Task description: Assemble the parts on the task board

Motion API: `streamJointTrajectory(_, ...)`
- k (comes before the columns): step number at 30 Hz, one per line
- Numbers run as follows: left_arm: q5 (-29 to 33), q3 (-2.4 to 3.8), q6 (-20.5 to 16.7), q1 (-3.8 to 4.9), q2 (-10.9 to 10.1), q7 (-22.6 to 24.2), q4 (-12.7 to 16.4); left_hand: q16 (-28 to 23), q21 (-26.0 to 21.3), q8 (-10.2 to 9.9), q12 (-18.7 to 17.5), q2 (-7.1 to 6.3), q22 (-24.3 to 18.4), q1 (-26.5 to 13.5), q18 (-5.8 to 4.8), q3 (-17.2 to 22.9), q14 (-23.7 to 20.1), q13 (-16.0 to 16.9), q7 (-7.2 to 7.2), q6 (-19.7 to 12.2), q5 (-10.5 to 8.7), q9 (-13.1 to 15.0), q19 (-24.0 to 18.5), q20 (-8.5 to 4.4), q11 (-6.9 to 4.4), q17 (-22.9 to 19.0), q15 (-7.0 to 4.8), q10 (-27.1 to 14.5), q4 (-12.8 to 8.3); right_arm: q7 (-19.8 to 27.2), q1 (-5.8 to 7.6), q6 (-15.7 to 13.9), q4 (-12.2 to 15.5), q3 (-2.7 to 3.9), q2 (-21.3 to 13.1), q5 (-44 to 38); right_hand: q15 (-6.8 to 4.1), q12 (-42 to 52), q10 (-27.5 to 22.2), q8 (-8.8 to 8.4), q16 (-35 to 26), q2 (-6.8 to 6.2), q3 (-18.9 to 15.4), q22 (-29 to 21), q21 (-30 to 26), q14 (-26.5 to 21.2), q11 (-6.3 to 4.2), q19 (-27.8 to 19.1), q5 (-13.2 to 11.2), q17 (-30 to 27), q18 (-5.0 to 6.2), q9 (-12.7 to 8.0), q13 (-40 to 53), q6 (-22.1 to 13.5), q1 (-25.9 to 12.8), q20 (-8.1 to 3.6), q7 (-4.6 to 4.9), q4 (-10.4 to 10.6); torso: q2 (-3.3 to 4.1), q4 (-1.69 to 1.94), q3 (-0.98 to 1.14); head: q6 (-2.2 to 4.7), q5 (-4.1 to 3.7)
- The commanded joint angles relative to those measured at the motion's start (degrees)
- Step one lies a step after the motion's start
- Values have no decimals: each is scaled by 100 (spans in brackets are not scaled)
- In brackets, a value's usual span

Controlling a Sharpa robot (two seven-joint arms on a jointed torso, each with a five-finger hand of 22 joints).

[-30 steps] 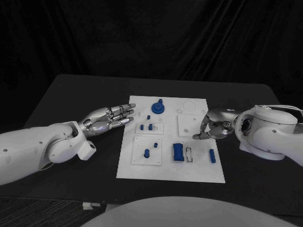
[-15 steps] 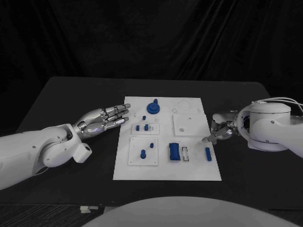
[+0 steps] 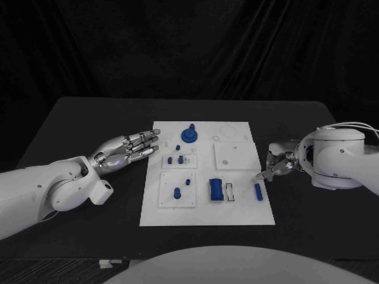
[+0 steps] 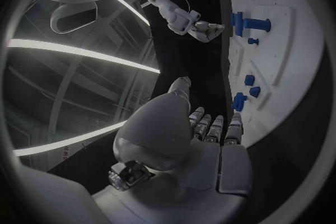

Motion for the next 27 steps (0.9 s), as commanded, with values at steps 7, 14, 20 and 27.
streamJointTrajectory(7,32,4,6,-8,18,116,7,-21,5,35,-7,-43,16,-2,84,-9,-2,1,25,24,24,3,11,-18,21,-5,-19,10,-8,-153,-194,-188,-18,-2,71,105,48,21,600,-99,-12,-84,20,1335,-157,542,40,375,-107,1205,39,-51,1508,-39,93,21,23,-115,-2,0,-3,1,-19)
streamJointTrajectory(14,32,4,39,-8,24,95,1,-21,8,31,-6,-38,21,2,85,-3,-2,3,39,11,25,1,15,-5,32,-5,-6,13,-11,-156,-330,-268,-82,-2,137,156,54,21,600,-117,-25,-78,39,1326,-181,536,43,365,-156,1176,44,-64,1508,-35,130,29,26,-144,7,0,0,1,-30)
streamJointTrajectory(20,32,4,57,-9,29,80,-1,-21,10,27,-6,-36,24,4,86,2,-2,2,50,-2,25,-2,18,6,43,-5,5,12,-14,-162,-424,-262,-134,-2,180,156,70,21,600,-211,-45,-86,106,1308,-235,527,58,345,-93,1128,56,-123,1508,-95,294,46,54,-285,3,-2,0,1,-28)
streamJointTrajectory(27,32,4,72,-10,35,71,0,-21,11,24,-6,-35,27,6,86,5,-2,3,56,-9,26,-3,19,13,48,-5,12,14,-17,-181,-490,-25,-190,-2,236,-5,101,21,600,-351,-82,-115,183,1276,-335,510,95,307,89,1043,79,-215,1508,-219,484,72,110,-469,0,3,-2,1,-50)
